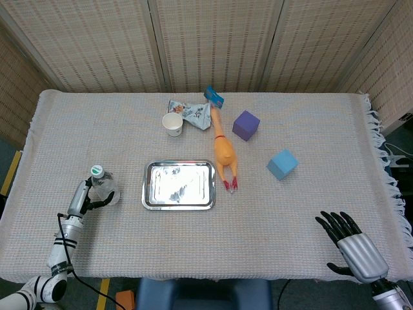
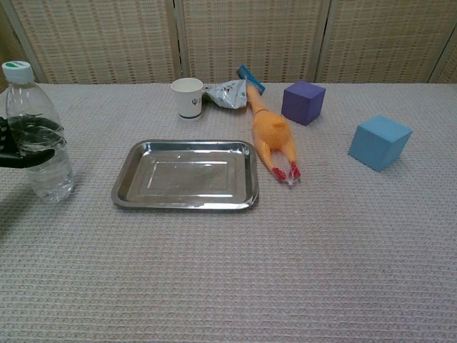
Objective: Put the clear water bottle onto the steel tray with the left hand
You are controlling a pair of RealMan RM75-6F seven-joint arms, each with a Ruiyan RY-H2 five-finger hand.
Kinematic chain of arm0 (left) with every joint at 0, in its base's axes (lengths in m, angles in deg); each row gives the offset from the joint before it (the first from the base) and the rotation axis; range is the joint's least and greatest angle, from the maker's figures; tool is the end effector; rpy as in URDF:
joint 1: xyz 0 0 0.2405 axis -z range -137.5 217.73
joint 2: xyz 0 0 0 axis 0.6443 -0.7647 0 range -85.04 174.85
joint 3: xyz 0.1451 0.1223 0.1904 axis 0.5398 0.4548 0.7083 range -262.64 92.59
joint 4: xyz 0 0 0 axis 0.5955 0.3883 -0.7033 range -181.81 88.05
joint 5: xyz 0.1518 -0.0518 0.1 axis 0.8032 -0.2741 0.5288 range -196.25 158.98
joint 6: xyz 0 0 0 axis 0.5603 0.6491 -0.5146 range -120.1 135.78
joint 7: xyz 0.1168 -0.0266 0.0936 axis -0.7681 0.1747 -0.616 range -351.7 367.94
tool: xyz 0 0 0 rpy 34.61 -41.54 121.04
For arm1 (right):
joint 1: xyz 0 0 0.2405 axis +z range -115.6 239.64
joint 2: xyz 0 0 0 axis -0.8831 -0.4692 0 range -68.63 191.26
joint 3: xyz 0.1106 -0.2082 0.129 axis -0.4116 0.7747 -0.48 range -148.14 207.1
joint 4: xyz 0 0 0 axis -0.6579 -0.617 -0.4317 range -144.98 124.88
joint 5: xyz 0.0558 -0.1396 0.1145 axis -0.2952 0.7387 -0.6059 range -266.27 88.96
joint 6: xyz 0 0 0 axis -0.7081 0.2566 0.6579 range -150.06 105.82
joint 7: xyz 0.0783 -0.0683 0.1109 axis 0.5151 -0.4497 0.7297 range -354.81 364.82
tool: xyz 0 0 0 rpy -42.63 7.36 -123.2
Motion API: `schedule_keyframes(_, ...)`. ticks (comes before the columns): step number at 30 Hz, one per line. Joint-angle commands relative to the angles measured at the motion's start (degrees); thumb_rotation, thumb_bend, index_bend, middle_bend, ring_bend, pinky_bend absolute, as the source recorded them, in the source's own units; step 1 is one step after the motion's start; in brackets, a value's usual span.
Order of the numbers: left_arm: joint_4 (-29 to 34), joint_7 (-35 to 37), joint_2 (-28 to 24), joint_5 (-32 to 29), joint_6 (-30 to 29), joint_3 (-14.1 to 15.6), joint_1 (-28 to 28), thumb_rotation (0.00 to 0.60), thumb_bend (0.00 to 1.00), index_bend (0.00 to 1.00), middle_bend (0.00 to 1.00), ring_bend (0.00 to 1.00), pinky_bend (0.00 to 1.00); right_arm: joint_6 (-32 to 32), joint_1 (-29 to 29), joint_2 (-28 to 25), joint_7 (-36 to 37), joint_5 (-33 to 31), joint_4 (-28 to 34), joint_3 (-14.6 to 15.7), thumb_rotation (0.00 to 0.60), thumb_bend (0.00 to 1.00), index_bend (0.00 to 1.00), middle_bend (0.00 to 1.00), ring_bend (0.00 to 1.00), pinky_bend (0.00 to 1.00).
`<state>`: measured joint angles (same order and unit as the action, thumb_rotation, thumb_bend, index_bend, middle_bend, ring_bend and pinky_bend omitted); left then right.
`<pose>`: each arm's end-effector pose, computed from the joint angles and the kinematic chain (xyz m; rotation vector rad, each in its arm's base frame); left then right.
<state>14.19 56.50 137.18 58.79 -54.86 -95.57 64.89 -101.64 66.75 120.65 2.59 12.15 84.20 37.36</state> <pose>-0.3036 0.3257 0.0394 -1.0898 -1.6560 -1.4390 -0.3011 -0.1414 0.1555 1.7855 -0.9368 0.7653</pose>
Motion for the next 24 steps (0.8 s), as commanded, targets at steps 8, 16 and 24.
schedule_keyframes(8,0.9,3.2,-0.8,0.5,-5.8,-2.3,-1.5,0.600,0.59,0.41,0.43,0.27,0.40,1.0,0.3,0.2,-0.6,-0.5,0.2,0.1,0.600,0.01,0.00,0.00,0.00,0.00)
schedule_keyframes(16,-0.8,0.8,-2.5,-0.9,-12.9,-8.3,-0.9,0.600,0.59,0.41,0.43,0.27,0.40,1.4,0.4,0.2,-1.1,-0.5,0.5,0.3,0.600,0.01,0.00,0.00,0.00,0.00)
schedule_keyframes(24,-9.8,-1.5,0.1,-5.5,-9.0,-10.1,0.5,0.600,0.59,0.41,0.41,0.26,0.38,1.5,0.4,0.2,-1.5,-0.3,0.6,0.6,0.600,0.01,0.00,0.00,0.00,0.00)
